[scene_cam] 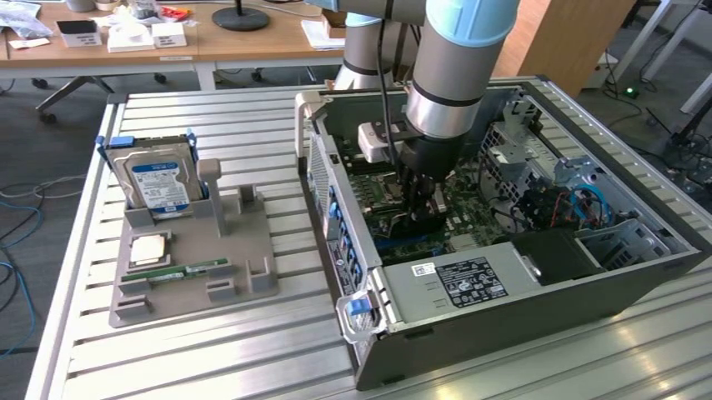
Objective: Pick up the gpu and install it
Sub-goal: 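Insert the gpu into the slot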
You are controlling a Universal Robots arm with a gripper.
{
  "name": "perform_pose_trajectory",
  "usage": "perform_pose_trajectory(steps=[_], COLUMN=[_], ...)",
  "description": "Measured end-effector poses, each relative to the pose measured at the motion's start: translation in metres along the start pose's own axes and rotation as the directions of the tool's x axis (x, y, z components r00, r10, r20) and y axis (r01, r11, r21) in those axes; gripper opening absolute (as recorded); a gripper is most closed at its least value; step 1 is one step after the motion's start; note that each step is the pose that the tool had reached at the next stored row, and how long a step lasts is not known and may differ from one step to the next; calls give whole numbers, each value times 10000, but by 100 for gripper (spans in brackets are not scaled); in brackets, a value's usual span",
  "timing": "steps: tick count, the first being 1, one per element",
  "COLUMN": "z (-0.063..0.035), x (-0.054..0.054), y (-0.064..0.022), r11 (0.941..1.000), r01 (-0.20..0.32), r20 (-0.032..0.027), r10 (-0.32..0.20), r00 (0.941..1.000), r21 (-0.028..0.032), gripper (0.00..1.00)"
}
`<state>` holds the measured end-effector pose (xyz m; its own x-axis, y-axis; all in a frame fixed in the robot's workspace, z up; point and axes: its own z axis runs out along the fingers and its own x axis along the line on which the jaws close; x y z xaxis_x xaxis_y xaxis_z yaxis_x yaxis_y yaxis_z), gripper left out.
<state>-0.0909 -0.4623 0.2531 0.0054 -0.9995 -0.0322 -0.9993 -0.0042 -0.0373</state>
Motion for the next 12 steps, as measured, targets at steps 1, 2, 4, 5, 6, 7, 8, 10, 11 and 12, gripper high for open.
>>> perform_pose_trajectory(steps=[1,2,4,5,6,7,8,10,11,12], z=[0,0,0,1,1,2,2,2,3,3], x=[0,0,0,0,0,0,0,0,0,1], y=[0,0,1,1,1,1,1,1,2,2], r11=[10000,10000,10000,10000,10000,10000,10000,10000,10000,10000], r01=[0,-1,-2,-1,0,1,2,2,2,3], r20=[0,1,0,1,-1,-1,-1,0,0,0], r10=[0,1,2,1,0,-1,-2,-2,-2,-3], r00=[10000,10000,10000,10000,10000,10000,10000,10000,10000,10000], r21=[0,0,1,1,0,1,0,1,1,0], gripper=[25,25,25,25,25,25,25,25,25,25])
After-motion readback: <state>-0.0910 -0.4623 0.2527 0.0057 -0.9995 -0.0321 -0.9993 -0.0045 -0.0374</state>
